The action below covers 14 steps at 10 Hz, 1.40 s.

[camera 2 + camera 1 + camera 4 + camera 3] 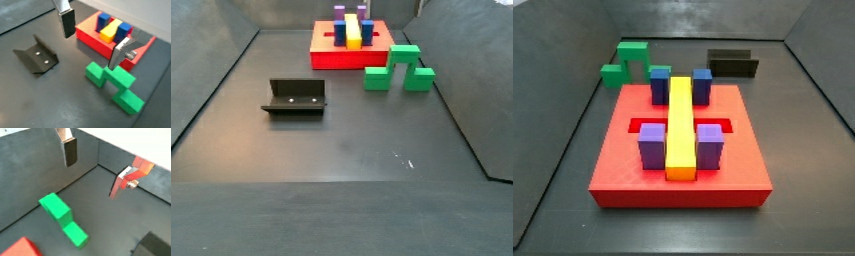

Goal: Pick up the green object. Move up. Move to above the board. Insert the green object.
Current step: Pick up the green object.

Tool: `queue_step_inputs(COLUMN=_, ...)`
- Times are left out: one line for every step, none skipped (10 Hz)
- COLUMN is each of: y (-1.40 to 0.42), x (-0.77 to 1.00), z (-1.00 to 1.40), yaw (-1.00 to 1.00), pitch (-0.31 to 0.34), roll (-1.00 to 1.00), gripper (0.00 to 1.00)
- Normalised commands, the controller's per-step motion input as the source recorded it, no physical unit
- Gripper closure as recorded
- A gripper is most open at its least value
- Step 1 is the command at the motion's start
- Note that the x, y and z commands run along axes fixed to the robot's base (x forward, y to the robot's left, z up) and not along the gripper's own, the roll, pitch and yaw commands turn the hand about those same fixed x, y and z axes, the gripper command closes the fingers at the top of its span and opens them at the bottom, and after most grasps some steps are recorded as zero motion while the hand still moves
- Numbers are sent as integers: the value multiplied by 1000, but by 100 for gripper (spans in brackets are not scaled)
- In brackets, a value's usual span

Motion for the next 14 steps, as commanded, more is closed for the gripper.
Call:
queue_step_inputs(y=-457, x=-140, z=-334, yaw=-157, pitch=0, roll=201, gripper=0)
queue_step_inputs(y=-434, x=-186, z=-420, yaw=0, pitch=-96, roll=123, gripper=0)
queue_step_inputs(y=-437, x=-291, z=-417, yaw=0, pitch=-146, roll=69, gripper=0)
queue_step_inputs(y=-271, x=-363, z=-294, yaw=0, pitch=-131, roll=3, gripper=0)
queue_step_inputs(y=-169, x=-354, z=-229, yaw=0, pitch=-131, roll=0, gripper=0)
queue_step_inputs(y=-74, x=-320, z=-220, yaw=57, pitch=-160, roll=-1, gripper=0)
queue_step_inputs(y=-69, x=-177, z=-209, yaw=9, pitch=-131, roll=0, gripper=0)
queue_step_inputs(y=-3, x=-171, z=-197, yaw=26, pitch=-127, roll=0, gripper=0)
queue_step_inputs(y=0, x=-226, z=-231, yaw=17, pitch=-134, roll=0, gripper=0)
queue_step_inputs(y=0, x=-274, z=-234, yaw=29, pitch=-141, roll=0, gripper=0)
queue_step_inputs(y=0, x=-257, z=-223, yaw=37, pitch=-131, roll=0, gripper=0)
queue_step_inputs(y=0, x=-249, z=-200, yaw=43, pitch=-126, roll=0, gripper=0)
queue_step_inputs(y=0, x=-211, z=-183, yaw=9, pitch=-97, roll=0, gripper=0)
queue_step_inputs(y=0, x=-209, z=-186, yaw=11, pitch=-107, roll=0, gripper=0)
